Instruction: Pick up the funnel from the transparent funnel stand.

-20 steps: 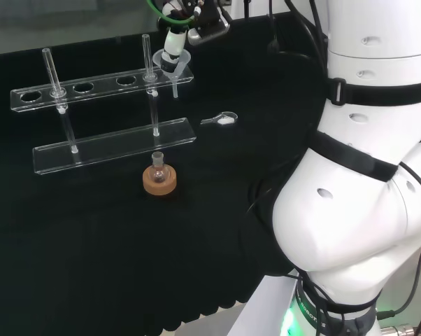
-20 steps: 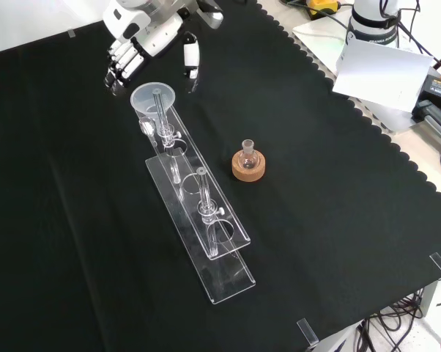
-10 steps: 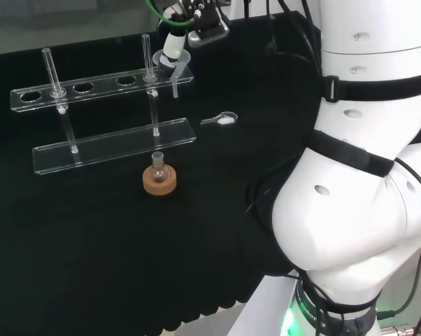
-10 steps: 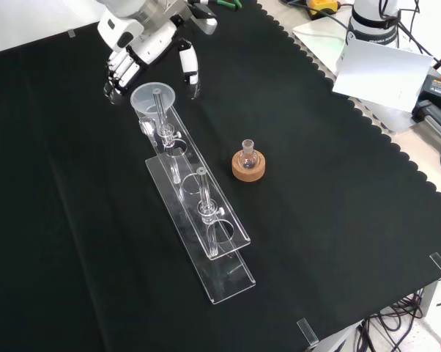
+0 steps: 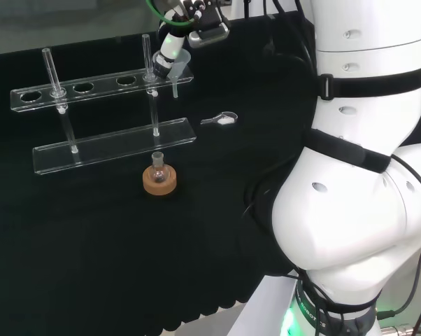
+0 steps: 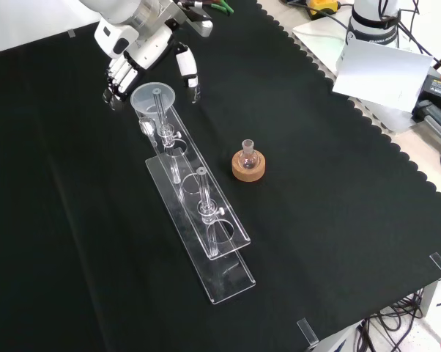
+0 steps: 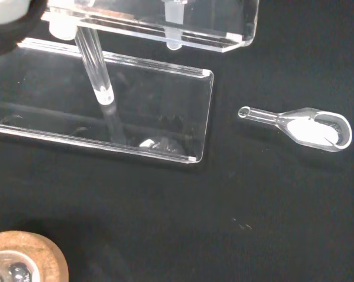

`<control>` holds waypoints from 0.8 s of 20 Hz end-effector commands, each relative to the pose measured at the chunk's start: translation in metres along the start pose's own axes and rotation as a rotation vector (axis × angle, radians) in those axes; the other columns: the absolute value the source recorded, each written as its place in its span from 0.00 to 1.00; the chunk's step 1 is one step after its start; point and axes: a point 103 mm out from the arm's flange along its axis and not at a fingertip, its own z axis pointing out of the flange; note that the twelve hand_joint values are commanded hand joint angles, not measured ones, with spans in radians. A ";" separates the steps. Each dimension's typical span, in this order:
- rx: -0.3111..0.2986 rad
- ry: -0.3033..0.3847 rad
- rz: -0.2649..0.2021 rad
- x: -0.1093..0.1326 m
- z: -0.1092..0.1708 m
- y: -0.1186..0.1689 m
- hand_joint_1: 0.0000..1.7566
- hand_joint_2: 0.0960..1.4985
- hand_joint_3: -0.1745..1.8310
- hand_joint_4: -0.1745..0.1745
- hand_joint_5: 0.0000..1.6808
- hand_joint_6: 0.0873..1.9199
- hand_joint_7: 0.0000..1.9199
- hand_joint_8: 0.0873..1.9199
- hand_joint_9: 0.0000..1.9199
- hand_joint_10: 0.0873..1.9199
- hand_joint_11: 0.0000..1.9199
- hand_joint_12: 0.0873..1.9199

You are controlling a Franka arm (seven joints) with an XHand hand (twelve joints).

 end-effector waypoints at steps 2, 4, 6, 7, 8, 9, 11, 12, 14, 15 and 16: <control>-0.030 -0.003 0.018 0.000 0.003 0.002 0.36 0.34 0.30 0.53 0.00 0.00 0.00 0.04 0.00 0.41 0.09 0.80; -0.041 -0.003 0.025 0.000 0.004 0.003 0.36 0.35 0.29 0.52 0.01 0.00 0.00 0.08 0.00 0.42 0.09 0.80; -0.048 0.002 0.028 0.000 0.005 0.004 0.36 0.36 0.29 0.51 0.02 0.00 0.00 0.12 0.01 0.43 0.09 0.80; -0.048 0.002 0.031 0.000 0.005 0.005 0.36 0.36 0.28 0.50 0.02 0.00 0.00 0.14 0.02 0.44 0.09 0.80; -0.046 0.003 0.033 0.000 0.005 0.005 0.37 0.37 0.28 0.50 0.03 0.00 0.00 0.16 0.02 0.44 0.10 0.80; -0.045 0.005 0.036 -0.001 0.005 0.006 0.37 0.37 0.28 0.50 0.04 0.00 0.00 0.17 0.03 0.44 0.10 0.80; -0.044 0.000 0.044 0.000 0.006 0.007 0.38 0.38 0.28 0.49 0.05 0.00 0.00 0.20 0.04 0.43 0.10 0.79; -0.050 0.001 0.046 0.001 0.006 0.007 0.38 0.38 0.28 0.49 0.05 0.00 0.00 0.21 0.05 0.43 0.11 0.79; -0.050 0.004 0.046 0.000 0.006 0.008 0.38 0.38 0.28 0.48 0.06 0.00 0.00 0.23 0.07 0.43 0.11 0.79; -0.051 0.001 0.049 0.000 0.007 0.008 0.39 0.38 0.28 0.48 0.07 0.00 0.00 0.25 0.08 0.42 0.12 0.79; -0.051 0.003 0.049 0.001 0.007 0.008 0.39 0.38 0.29 0.47 0.07 0.00 0.00 0.26 0.08 0.42 0.12 0.79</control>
